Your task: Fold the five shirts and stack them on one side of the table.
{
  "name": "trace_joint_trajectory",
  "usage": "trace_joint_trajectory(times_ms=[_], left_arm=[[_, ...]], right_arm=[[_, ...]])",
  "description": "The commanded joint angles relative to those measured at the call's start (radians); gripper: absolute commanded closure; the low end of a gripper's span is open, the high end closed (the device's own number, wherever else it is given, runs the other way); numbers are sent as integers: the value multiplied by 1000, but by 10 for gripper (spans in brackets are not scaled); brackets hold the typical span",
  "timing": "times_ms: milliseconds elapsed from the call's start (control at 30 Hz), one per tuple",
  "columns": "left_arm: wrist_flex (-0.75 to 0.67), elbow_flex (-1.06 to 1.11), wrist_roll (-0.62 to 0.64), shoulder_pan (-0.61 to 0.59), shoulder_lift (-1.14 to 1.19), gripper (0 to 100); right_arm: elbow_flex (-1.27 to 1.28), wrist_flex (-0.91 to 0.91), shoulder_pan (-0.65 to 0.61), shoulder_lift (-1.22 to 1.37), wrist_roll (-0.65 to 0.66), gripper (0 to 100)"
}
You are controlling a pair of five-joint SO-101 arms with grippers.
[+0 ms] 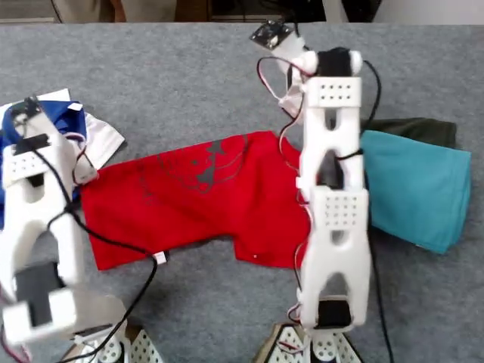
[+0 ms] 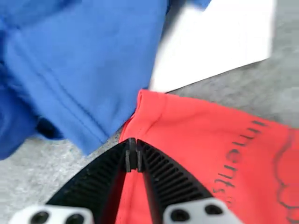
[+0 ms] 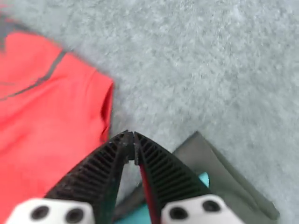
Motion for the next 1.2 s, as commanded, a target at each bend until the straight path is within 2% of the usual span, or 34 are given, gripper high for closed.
trace_joint_trajectory(times_ms=[0, 100, 333, 500, 633, 800, 1167], left_arm=[[6, 35, -43, -6, -168, 981], [-40, 133, -86, -18, -225, 981], [-344, 374, -91, -115, -191, 981], [-450, 393, -84, -163, -113, 981], [-479, 385, -84, -180, -44, 981], [-473, 377, -84, -181, -35, 981], [-480, 376, -86, -176, -33, 981]], right_arm=[[331, 18, 7, -361, 94, 995], [628, 5, -15, -576, 192, 995], [1379, -193, -77, -1024, 358, 994], [1874, -385, -130, -1331, 376, 993], [2157, -425, -205, -1531, 373, 963], [2313, -428, -278, -1682, 313, 832], [2382, -516, -308, -1690, 210, 787]])
